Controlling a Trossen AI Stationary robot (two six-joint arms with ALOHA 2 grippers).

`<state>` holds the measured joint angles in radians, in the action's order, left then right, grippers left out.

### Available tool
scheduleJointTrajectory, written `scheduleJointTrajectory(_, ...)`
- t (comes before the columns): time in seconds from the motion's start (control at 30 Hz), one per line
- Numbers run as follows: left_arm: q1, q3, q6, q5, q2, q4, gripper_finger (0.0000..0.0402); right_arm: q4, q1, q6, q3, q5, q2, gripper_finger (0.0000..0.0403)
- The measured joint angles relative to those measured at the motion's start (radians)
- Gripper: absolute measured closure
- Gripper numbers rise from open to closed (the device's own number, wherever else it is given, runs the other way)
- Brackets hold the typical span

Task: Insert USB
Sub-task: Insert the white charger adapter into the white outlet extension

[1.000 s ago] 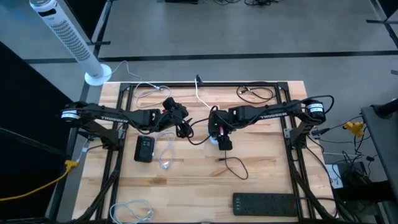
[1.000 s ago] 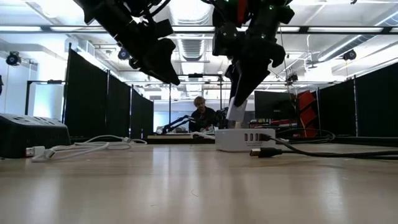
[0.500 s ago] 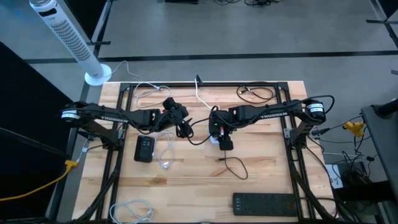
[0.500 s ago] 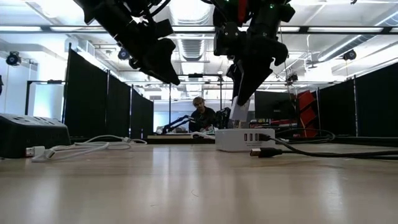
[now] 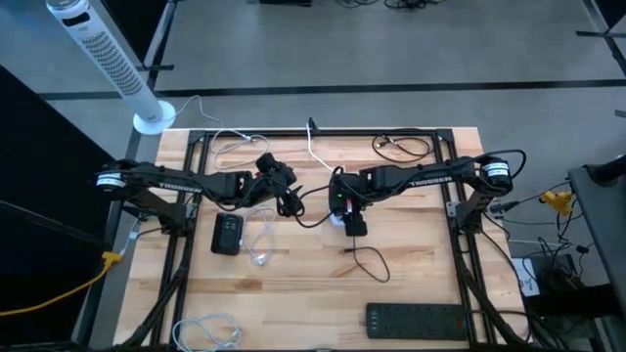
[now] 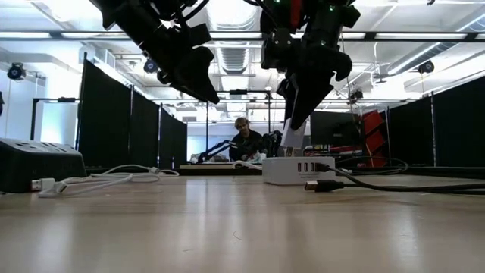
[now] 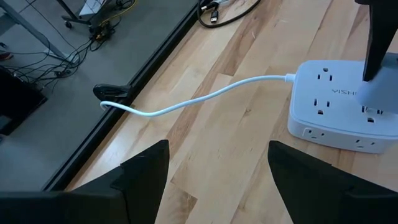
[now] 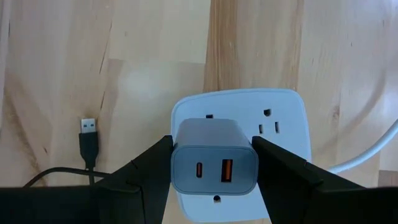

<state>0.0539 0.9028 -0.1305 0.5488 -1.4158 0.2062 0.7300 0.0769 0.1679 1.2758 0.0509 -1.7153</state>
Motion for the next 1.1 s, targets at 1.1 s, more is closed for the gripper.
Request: scheduleJointTrajectory(1.1, 0.0, 0.0, -0.007, -0.005, 0.0, -0.001, 0.0141, -0.106, 0.035, 0.008, -0.013, 0.009, -0.099, 0.0214)
